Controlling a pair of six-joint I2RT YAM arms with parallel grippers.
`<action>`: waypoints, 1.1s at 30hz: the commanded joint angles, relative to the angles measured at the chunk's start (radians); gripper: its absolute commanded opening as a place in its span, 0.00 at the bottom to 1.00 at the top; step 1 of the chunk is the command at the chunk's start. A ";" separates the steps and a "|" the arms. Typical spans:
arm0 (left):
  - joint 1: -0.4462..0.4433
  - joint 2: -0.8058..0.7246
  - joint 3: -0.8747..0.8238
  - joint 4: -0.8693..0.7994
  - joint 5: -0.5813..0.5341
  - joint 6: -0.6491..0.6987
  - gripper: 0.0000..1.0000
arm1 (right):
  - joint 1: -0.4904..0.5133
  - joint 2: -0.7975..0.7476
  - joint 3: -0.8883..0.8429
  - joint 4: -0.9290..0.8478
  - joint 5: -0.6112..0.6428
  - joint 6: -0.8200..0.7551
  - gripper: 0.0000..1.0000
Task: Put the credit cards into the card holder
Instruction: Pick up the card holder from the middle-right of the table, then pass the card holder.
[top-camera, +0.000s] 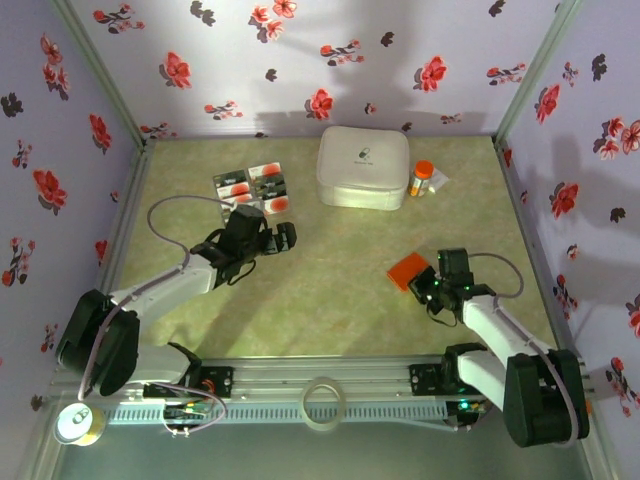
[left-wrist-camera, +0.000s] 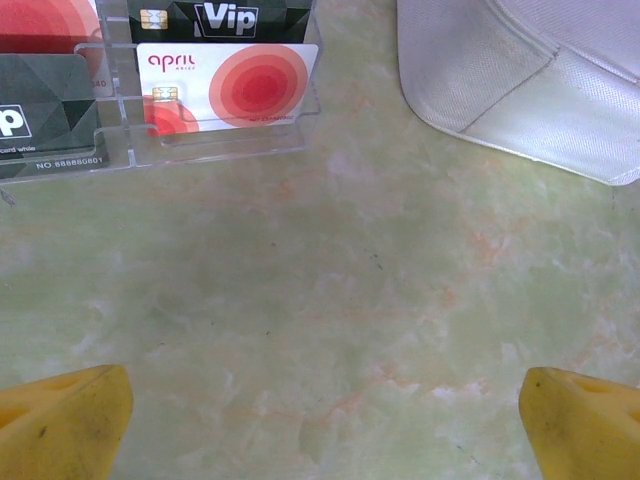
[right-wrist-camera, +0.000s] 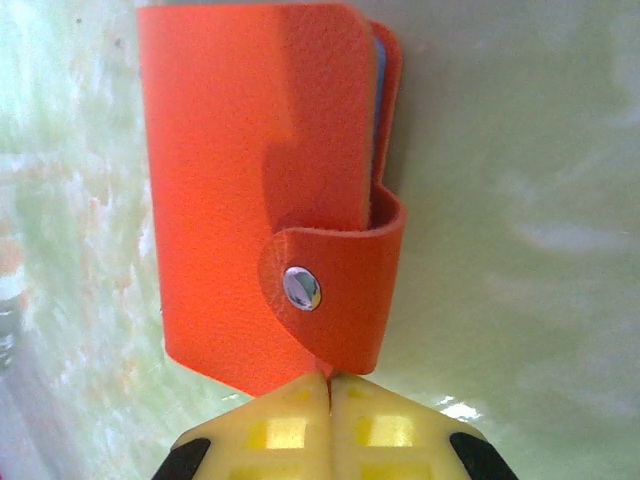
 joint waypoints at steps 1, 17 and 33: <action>-0.007 -0.014 0.015 0.007 -0.024 -0.019 1.00 | -0.006 -0.021 0.027 0.003 -0.073 -0.057 0.00; 0.177 -0.054 0.105 0.009 0.396 -0.142 1.00 | 0.279 0.222 0.344 0.280 -0.332 -0.062 0.00; 0.248 0.055 0.019 0.394 0.740 -0.364 0.94 | 0.501 0.417 0.525 0.515 -0.376 0.054 0.00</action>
